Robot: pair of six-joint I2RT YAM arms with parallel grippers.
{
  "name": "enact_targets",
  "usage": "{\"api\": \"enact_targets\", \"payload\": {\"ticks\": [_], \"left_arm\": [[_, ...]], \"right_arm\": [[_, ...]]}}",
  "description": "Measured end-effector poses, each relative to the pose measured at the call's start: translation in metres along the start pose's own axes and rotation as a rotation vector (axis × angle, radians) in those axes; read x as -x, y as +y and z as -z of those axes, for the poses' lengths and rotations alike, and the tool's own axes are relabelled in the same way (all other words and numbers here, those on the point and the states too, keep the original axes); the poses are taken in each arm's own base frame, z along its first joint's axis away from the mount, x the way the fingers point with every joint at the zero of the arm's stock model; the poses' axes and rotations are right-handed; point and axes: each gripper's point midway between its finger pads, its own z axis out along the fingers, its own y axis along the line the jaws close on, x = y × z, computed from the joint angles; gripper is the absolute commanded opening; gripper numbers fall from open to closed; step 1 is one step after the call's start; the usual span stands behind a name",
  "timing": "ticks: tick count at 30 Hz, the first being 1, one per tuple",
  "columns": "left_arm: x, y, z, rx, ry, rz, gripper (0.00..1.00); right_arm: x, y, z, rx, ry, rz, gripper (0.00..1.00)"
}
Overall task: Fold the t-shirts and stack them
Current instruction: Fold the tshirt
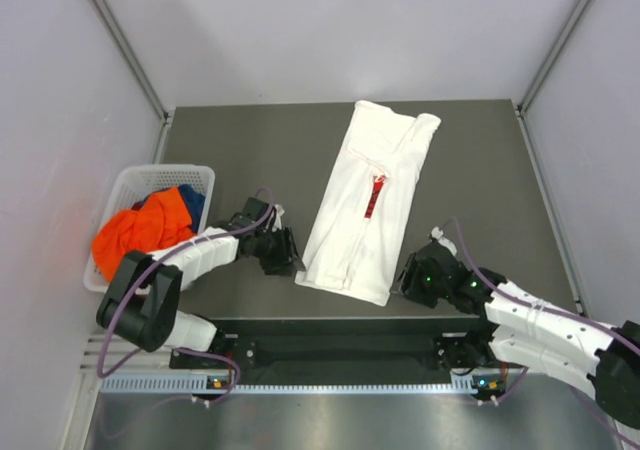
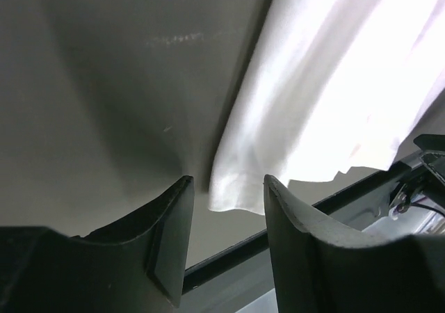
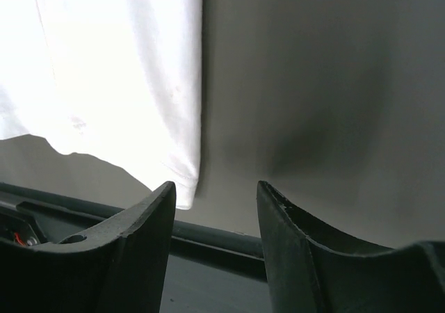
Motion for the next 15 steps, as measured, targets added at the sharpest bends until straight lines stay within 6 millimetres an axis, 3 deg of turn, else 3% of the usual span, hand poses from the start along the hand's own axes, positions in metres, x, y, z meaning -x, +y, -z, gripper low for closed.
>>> {"api": "enact_targets", "payload": {"ticks": [6,8,9,11,12,13,15], "left_arm": [[-0.010,0.002,-0.011,-0.017,0.072,0.011,0.48],[-0.011,0.002,-0.011,-0.018,0.077,0.011,0.43],[-0.011,0.002,-0.012,-0.017,0.079,0.012,0.35],[-0.012,0.005,-0.013,-0.007,0.083,0.010,0.21],[-0.013,0.006,-0.014,-0.002,0.087,0.012,0.09],[-0.013,0.008,-0.015,0.004,0.092,0.015,0.04],[-0.014,0.010,-0.015,0.013,0.095,0.012,0.00]], "right_arm": [[-0.009,0.010,-0.012,0.010,0.033,0.000,0.51],[-0.011,0.016,-0.015,0.020,0.038,0.004,0.48],[-0.012,0.017,-0.016,0.018,0.041,0.006,0.45],[-0.013,0.018,-0.018,0.007,0.048,0.013,0.25],[-0.014,0.015,-0.020,-0.009,0.054,0.012,0.17],[-0.015,0.013,-0.020,-0.017,0.055,0.014,0.03],[-0.016,0.007,-0.020,-0.041,0.057,0.022,0.00]]}}
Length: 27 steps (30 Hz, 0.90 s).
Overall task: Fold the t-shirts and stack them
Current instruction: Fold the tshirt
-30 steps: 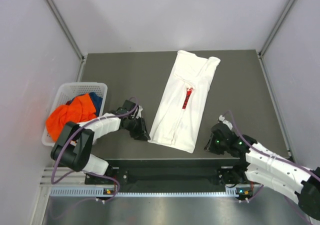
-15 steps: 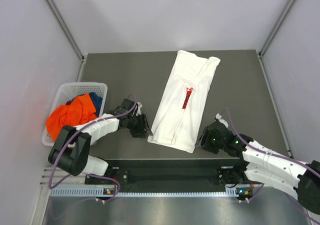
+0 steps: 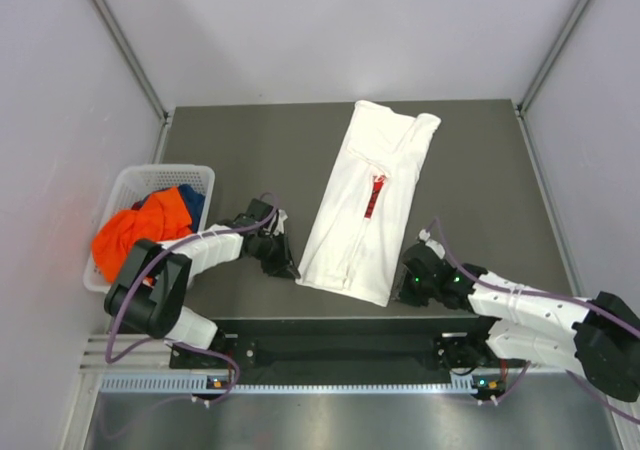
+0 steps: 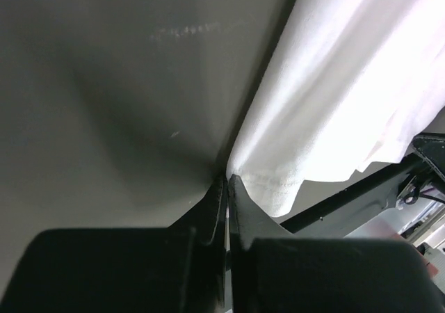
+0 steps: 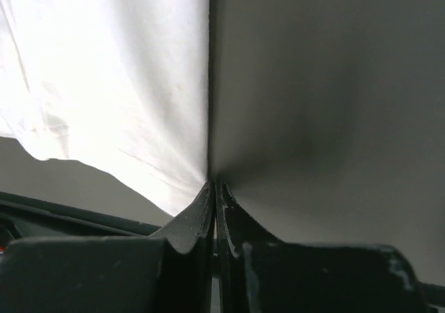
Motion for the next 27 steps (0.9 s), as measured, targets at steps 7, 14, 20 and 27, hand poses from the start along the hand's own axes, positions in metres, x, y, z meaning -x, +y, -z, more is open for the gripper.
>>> {"api": "enact_targets", "payload": {"ticks": [7,14,20,27], "left_arm": [[-0.002,0.004,0.003,0.013,-0.019,0.010,0.00],[-0.011,0.003,0.005,-0.009,-0.014,0.047,0.36],[-0.008,0.002,0.010,0.002,-0.036,0.053,0.42],[0.000,0.005,0.013,0.033,-0.075,0.028,0.42]], "right_arm": [[0.000,-0.016,0.008,-0.065,-0.009,0.029,0.00],[0.003,-0.027,0.021,-0.084,-0.035,0.058,0.32],[0.008,-0.006,0.024,-0.037,-0.049,0.039,0.43],[-0.003,0.005,0.011,-0.035,-0.024,-0.008,0.44]]}}
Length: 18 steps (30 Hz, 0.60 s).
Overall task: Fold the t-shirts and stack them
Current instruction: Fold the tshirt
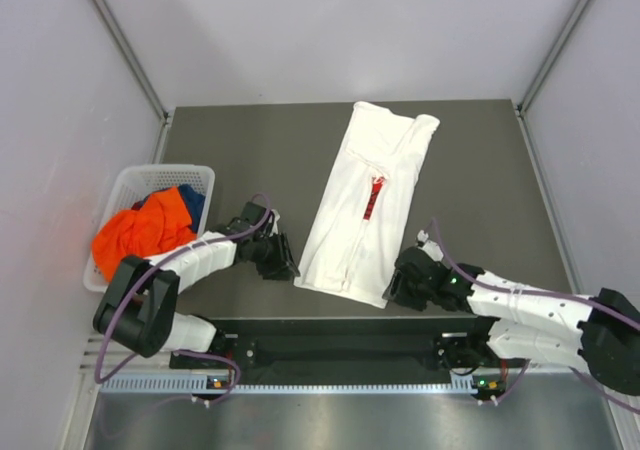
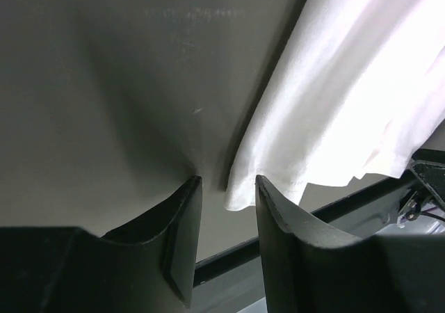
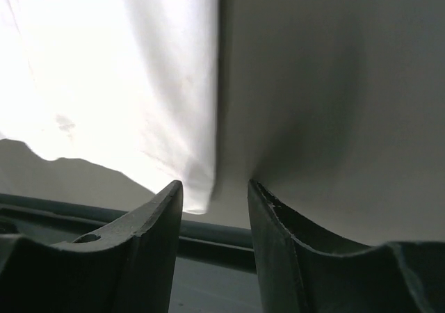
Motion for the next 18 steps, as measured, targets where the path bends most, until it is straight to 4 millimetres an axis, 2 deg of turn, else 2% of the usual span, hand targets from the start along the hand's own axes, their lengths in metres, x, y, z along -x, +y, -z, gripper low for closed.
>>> {"api": "enact_targets", "payload": {"ticks": [3,5,6,7,8,10,11,12,13,16,18], "left_arm": [[-0.001,0.002,-0.002,0.004,0.012,0.001,0.42],[-0.002,0.000,-0.003,-0.006,0.020,0.000,0.42],[-0.002,-0.001,-0.004,-0.011,0.024,-0.001,0.41],[-0.003,-0.002,-0.004,-0.020,0.029,-0.002,0.40],[-0.003,-0.004,-0.005,-0.026,0.033,-0.004,0.37],[-0.004,-0.004,-0.005,-0.030,0.037,-0.013,0.24],[-0.004,-0.003,-0.006,-0.030,0.040,-0.012,0.18],[-0.006,-0.002,-0.006,-0.028,0.043,-0.015,0.05],[-0.007,-0.001,-0.006,-0.028,0.048,-0.012,0.00],[-0.015,0.000,-0.008,-0.037,0.066,-0.009,0.00],[-0.024,-0.002,-0.008,-0.058,0.082,-0.003,0.10]], "right_arm": [[-0.005,0.008,-0.006,0.000,0.009,0.001,0.44],[-0.008,0.013,-0.008,-0.011,0.019,0.009,0.37],[-0.010,0.015,-0.010,-0.020,0.025,0.010,0.32],[-0.011,0.016,-0.011,-0.026,0.028,0.013,0.18],[-0.012,0.016,-0.012,-0.033,0.031,0.016,0.10],[-0.014,0.012,-0.013,-0.055,0.034,0.015,0.00],[-0.014,0.010,-0.012,-0.062,0.032,0.014,0.00],[-0.014,0.009,-0.012,-0.064,0.030,0.011,0.00],[-0.014,0.006,-0.011,-0.066,0.025,0.009,0.00],[-0.014,-0.007,-0.004,-0.088,0.017,0.016,0.00],[-0.014,-0.017,0.002,-0.113,0.014,0.027,0.00]]}}
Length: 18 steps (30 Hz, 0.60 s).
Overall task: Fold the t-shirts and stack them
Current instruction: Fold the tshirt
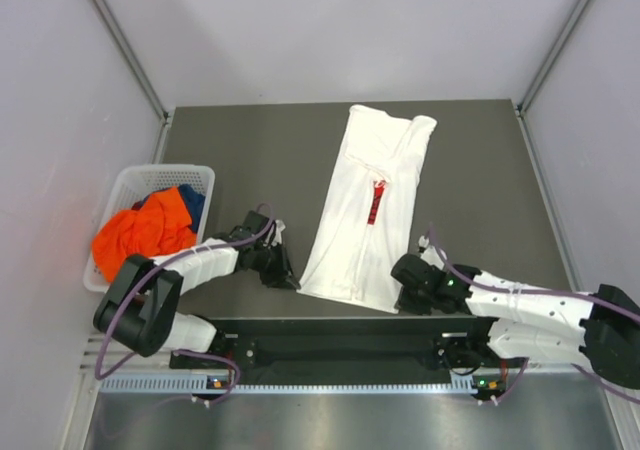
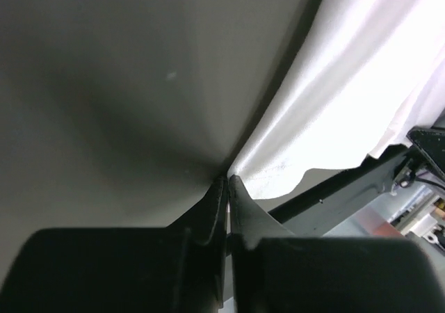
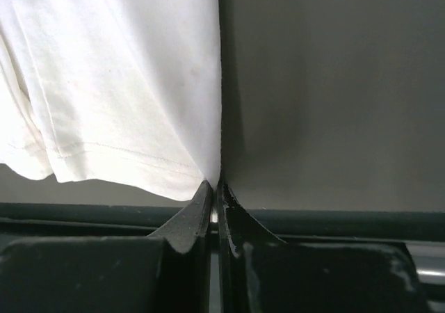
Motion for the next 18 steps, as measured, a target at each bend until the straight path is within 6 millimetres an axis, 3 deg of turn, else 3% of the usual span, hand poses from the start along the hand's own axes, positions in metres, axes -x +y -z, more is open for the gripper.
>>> {"api": "enact_targets", "payload": {"ticks": [1,5,8,18], "left_arm": [[-0.005,-0.001,-0.001,-0.015,0.008,0.002,0.28],[-0.022,-0.011,0.001,-0.090,0.037,0.022,0.44],[-0.028,-0.015,0.005,-0.123,0.042,0.014,0.50],[-0.036,-0.025,0.001,-0.176,0.095,-0.021,0.52]], "right_arm": [[0.000,-0.004,0.002,-0.007,-0.001,0.004,0.00],[-0.001,-0.021,0.011,-0.050,-0.003,0.029,0.00],[-0.004,-0.033,0.012,-0.074,0.005,0.045,0.02],[-0.004,-0.036,0.017,-0.060,0.001,0.058,0.03]]}}
